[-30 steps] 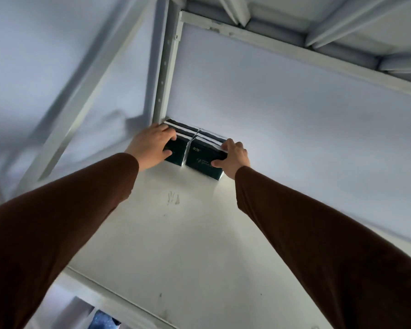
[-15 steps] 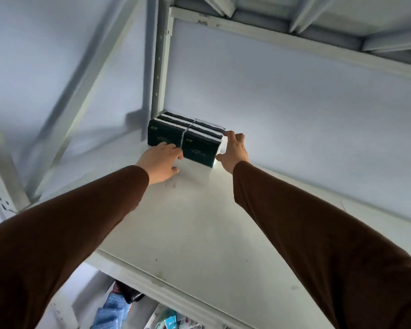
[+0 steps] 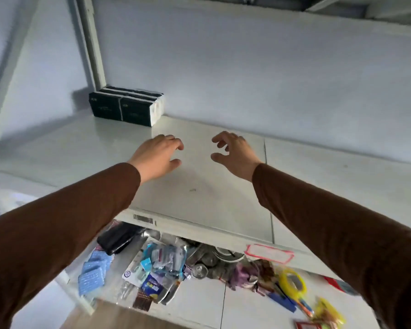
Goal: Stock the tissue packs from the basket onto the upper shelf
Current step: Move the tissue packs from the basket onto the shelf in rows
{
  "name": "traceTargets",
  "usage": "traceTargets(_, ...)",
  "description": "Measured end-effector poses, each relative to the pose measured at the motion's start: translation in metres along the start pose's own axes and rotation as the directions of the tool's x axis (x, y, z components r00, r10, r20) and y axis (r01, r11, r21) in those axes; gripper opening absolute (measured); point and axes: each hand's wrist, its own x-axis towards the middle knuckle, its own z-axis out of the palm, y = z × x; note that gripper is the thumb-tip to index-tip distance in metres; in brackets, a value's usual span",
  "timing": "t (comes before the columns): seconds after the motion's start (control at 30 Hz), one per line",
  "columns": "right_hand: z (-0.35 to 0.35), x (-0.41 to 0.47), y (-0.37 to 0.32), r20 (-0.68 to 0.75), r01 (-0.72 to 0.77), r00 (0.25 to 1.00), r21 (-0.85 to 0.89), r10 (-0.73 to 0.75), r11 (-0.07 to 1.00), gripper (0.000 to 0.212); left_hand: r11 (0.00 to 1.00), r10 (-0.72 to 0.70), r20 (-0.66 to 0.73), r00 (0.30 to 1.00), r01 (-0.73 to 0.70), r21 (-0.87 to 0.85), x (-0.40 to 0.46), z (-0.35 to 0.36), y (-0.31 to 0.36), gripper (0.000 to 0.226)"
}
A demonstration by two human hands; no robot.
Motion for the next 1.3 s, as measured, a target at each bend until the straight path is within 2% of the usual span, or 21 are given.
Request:
traceTargets(0.17, -0.067, -0.129, 0.047, 0.005, -0.002, 1.0, -0.021, 0.002, 1.0, 0.04, 0.984, 0.068, -0.041, 0.997, -0.074, -0.163, -0.035, 0.006, 0.13, 0.036)
traceTargets(0.27, -0.108, -0.2, 0.065, -0.094, 0.024, 0.995, -0.02, -0.025, 1.0, 0.036, 0.96, 0.132, -0.08, 0.988, -0.147, -0.239, -0.055, 0.006, 0.198, 0.034)
traceTargets(0.37, -0.143, -0.272, 0.078, -0.214, 0.024, 0.976, -0.036, -0.031, 0.999, 0.029, 0.917, 0.241, -0.163, 0.957, -0.279, -0.284, -0.071, 0.005, 0.263, 0.03)
traceTargets(0.5, -0.172, -0.387, 0.115, -0.281, -0.145, 0.951, -0.026, 0.132, 0.989, 0.023, 0.81, 0.407, -0.248, 0.879, -0.473, -0.348, -0.098, 0.024, 0.363, 0.025)
traceTargets(0.6, -0.183, -0.469, 0.148, -0.248, -0.289, 0.929, -0.026, 0.274, 0.957, 0.023, 0.724, 0.513, -0.252, 0.82, -0.572, -0.387, -0.125, 0.056, 0.435, 0.025)
traceTargets(0.77, -0.175, -0.588, 0.203, -0.101, -0.512, 0.855, 0.0, 0.509, 0.859, 0.022, 0.643, 0.623, -0.052, 0.78, -0.549, -0.533, -0.179, 0.126, 0.531, 0.033)
traceTargets(0.87, -0.167, -0.656, 0.246, -0.029, -0.638, 0.77, -0.001, 0.637, 0.77, 0.027, 0.685, 0.64, 0.168, 0.75, -0.456, -0.569, -0.209, 0.171, 0.586, 0.045)
traceTargets(0.93, -0.159, -0.702, 0.277, 0.008, -0.696, 0.717, -0.017, 0.697, 0.717, 0.031, 0.723, 0.628, 0.334, 0.703, -0.367, -0.586, -0.233, 0.203, 0.622, 0.051)
traceTargets(1.1, -0.142, -0.808, 0.359, 0.113, -0.836, 0.54, -0.045, 0.834, 0.547, 0.036, 0.801, 0.582, 0.596, 0.553, -0.26, -0.54, -0.276, 0.282, 0.713, 0.056)
traceTargets(1.3, -0.114, -0.921, 0.444, 0.207, -0.949, 0.293, -0.057, 0.933, 0.31, 0.045, 0.844, 0.533, 0.737, 0.416, -0.205, -0.495, -0.307, 0.364, 0.825, 0.066)
